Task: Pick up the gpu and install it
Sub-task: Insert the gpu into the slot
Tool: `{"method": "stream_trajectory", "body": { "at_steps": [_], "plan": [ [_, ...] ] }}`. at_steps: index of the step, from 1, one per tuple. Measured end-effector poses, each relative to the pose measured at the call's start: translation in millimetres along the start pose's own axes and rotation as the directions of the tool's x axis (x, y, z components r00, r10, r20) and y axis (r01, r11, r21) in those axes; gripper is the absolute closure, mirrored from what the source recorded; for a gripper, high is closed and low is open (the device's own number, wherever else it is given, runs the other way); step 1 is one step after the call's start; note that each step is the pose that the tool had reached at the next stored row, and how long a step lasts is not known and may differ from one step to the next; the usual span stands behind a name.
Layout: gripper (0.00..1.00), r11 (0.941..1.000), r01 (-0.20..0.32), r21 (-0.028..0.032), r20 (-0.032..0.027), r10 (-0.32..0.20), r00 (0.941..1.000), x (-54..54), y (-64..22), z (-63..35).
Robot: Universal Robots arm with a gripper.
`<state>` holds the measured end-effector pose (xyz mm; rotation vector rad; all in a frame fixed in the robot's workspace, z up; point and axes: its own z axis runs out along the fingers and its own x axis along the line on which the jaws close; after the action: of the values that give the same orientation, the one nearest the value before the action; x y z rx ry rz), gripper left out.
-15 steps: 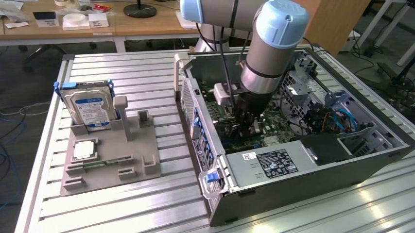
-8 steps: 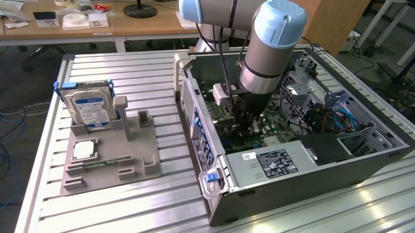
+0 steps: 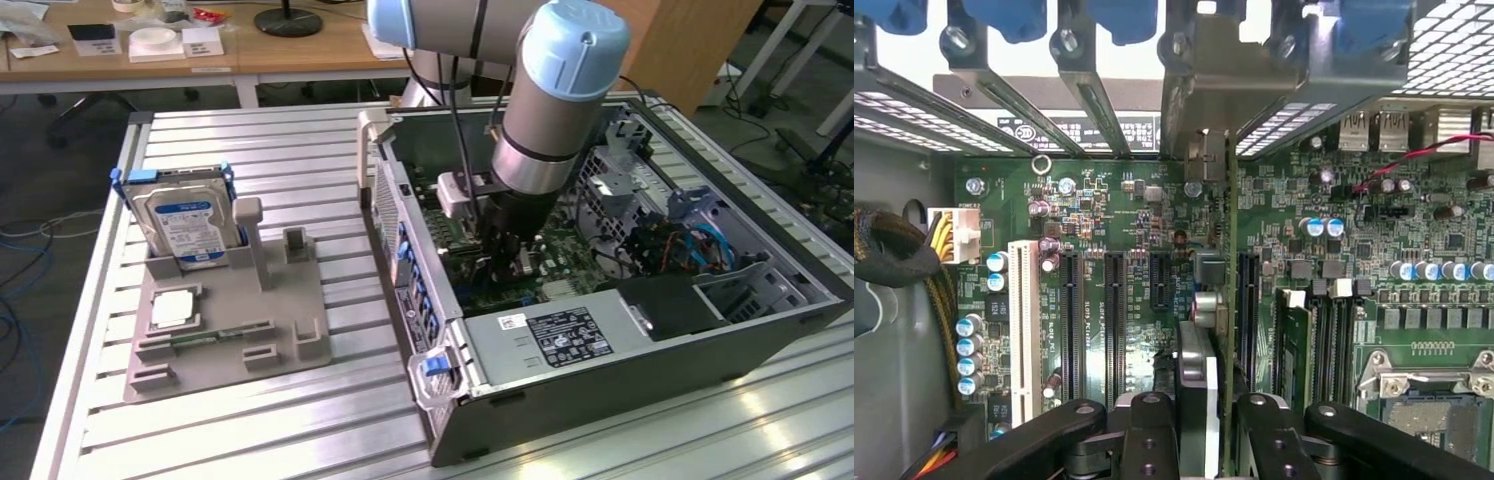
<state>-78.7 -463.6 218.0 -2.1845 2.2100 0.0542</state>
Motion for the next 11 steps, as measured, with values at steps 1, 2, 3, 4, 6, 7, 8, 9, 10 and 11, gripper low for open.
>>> {"method": "stream_trajectory", "body": {
  "at_steps": [1,2,3,4,6,7,8,9,10,11],
  "plan": [
    [0.72,1.0,0.0,-0.0001,-0.0002,0.0,1.0,0.1,0.2,1.6],
    [0.72,1.0,0.0,0.0002,0.0002,0.0,1.0,0.2,0.1,3.3],
    [0.72,1.0,0.0,0.0004,0.0002,0.0,1.0,0.1,0.1,4.4],
    [0.72,1.0,0.0,0.0006,0.0005,0.0,1.0,0.1,0.1,4.8],
    [0.72,1.0,0.0,0.0006,0.0007,0.0,1.0,0.1,0.1,4.9],
    [0.72,1.0,0.0,0.0007,0.0008,0.0,1.0,0.1,0.1,5.0],
    [0.72,1.0,0.0,0.0007,0.0008,0.0,1.0,0.1,0.1,5.0],
    [0.72,1.0,0.0,0.0007,0.0008,0.0,1.0,0.1,0.1,5.0],
    [0.72,1.0,0.0,0.0007,0.0008,0.0,1.0,0.1,0.0,5.0],
    [0.72,1.0,0.0,0.0007,0.0008,0.0,1.0,0.1,0.0,5.0]
  ]
}}
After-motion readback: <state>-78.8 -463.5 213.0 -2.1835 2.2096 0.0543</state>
